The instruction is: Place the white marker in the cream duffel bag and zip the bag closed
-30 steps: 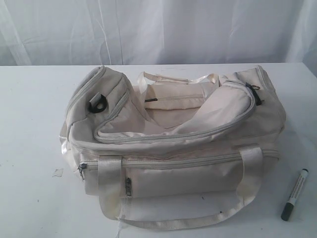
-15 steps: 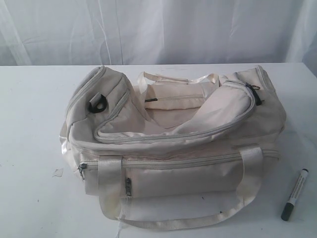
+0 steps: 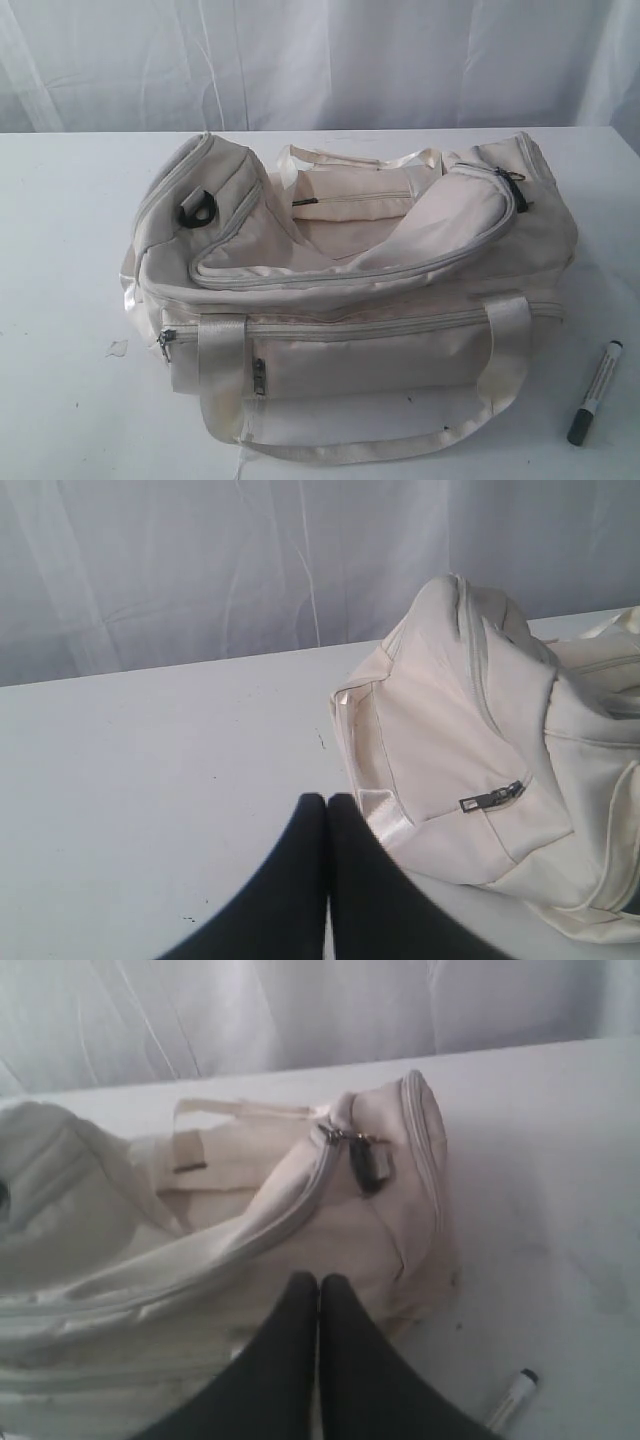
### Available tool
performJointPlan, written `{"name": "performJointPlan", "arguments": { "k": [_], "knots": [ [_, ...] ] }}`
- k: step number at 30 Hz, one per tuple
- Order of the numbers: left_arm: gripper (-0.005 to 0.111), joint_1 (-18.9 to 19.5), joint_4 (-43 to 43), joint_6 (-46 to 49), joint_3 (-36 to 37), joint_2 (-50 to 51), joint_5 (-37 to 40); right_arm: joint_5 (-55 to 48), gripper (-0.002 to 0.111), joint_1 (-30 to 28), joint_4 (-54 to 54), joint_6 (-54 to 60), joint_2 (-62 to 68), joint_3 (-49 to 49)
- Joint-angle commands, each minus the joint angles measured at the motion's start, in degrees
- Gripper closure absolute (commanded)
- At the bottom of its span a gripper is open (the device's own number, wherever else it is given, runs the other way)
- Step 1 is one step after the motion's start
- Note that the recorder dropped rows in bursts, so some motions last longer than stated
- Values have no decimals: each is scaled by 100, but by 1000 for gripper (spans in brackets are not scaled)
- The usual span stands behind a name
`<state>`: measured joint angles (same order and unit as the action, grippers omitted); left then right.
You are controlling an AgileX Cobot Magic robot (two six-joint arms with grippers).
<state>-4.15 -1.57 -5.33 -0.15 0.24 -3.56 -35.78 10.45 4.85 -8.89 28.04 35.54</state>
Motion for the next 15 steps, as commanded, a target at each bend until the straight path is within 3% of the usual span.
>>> {"name": "performJointPlan", "arguments": {
  "k": [1, 5, 15],
  "knots": [
    [106, 14, -16, 12, 15, -24, -19, -383, 98, -19, -84, 623, 791, 465],
    [106, 14, -16, 12, 15, -24, -19, -247, 92, -19, -151, 793, 1314, 639],
    [106, 14, -16, 12, 15, -24, -19, 529, 91, -34, -328, 889, 2622, 994]
  ]
}}
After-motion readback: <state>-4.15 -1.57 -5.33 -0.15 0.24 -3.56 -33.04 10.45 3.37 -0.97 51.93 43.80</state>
